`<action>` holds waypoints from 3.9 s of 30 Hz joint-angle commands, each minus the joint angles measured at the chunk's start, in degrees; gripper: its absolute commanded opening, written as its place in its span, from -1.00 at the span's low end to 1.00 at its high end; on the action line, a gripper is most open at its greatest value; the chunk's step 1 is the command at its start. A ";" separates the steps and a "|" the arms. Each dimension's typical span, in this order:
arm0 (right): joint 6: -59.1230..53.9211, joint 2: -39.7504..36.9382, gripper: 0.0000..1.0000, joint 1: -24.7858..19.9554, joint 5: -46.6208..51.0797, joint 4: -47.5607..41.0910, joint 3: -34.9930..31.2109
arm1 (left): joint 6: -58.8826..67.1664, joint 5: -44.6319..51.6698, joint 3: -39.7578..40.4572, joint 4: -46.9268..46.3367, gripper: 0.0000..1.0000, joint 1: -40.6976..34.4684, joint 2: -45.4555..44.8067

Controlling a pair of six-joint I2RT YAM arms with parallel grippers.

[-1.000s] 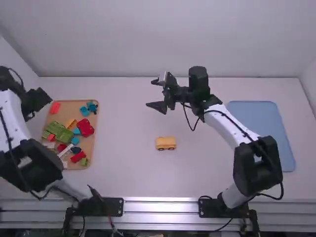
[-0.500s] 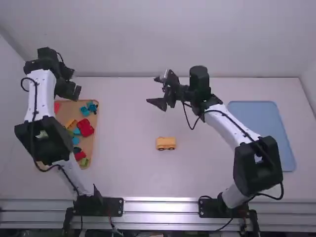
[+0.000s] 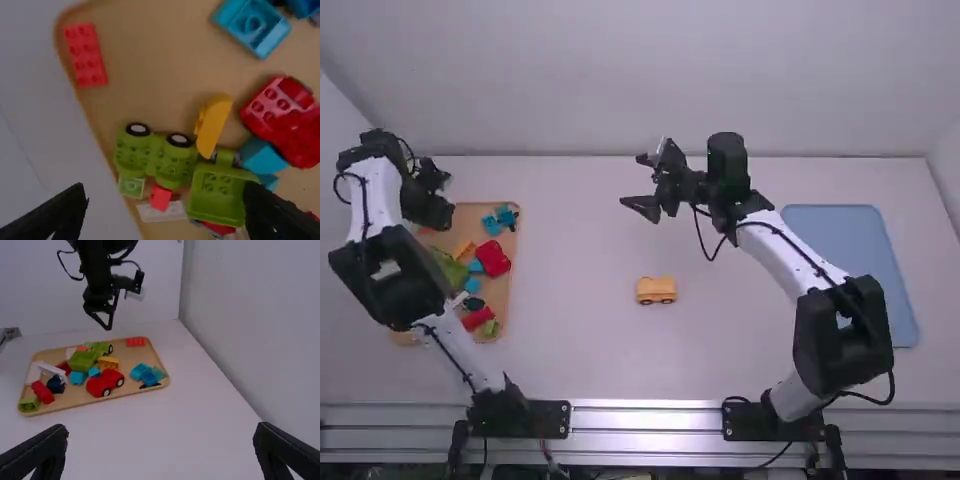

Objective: Assemble lego blocks to make yellow taxi

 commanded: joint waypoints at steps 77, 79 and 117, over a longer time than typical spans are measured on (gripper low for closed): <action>15.39 0.17 0.98 -1.86 2.86 -2.51 1.81 | -3.87 8.96 -47.50 44.22 -0.96 -25.66 -45.11; 15.39 0.17 0.98 -2.58 2.64 -4.57 1.81 | -3.04 8.52 -52.87 51.89 -0.96 -32.02 -49.88; 49.81 0.17 0.72 -4.70 -0.59 53.20 -20.74 | -26.73 11.58 -58.99 79.93 -0.96 -58.05 -41.75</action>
